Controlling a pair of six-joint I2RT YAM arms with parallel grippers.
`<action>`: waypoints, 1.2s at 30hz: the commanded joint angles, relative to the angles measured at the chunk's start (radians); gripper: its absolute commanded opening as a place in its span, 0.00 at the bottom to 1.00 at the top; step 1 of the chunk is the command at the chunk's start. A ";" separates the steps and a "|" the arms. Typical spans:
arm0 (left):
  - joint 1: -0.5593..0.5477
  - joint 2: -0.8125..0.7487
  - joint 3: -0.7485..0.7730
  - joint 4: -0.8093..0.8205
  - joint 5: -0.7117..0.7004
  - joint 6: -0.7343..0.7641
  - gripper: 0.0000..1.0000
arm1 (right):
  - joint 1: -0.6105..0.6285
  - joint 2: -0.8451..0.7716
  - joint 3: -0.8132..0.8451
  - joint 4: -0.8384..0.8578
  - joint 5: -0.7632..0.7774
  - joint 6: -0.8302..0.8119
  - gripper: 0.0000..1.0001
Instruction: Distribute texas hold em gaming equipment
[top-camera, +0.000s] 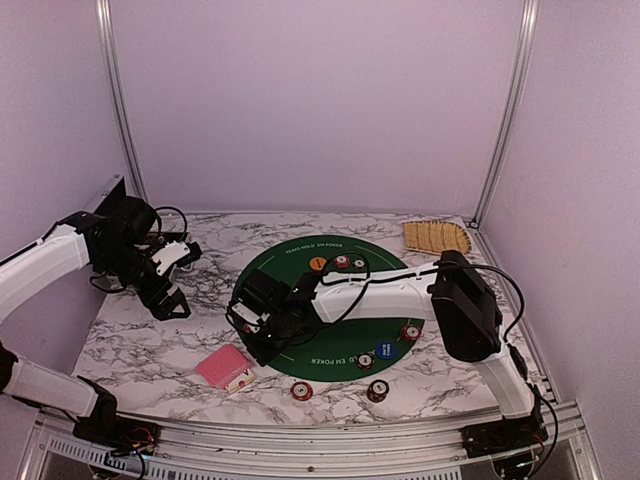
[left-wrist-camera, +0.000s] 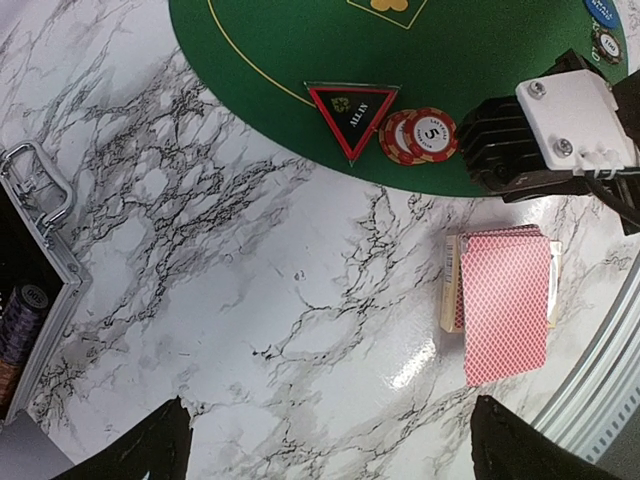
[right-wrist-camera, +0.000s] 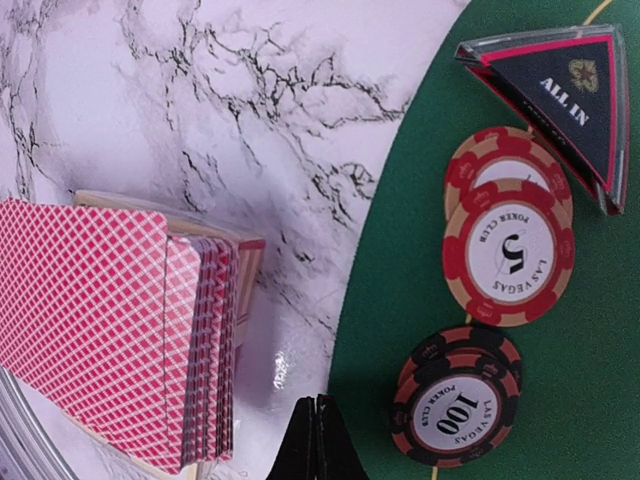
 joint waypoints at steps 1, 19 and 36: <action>-0.004 -0.038 0.020 -0.033 -0.014 0.014 0.99 | 0.016 0.035 0.057 -0.022 -0.005 -0.007 0.00; -0.003 -0.049 0.024 -0.044 -0.014 0.020 0.99 | 0.062 0.060 0.101 -0.066 0.029 -0.028 0.00; -0.004 -0.042 0.026 -0.050 0.017 0.010 0.99 | 0.064 0.049 0.124 -0.091 0.079 -0.033 0.00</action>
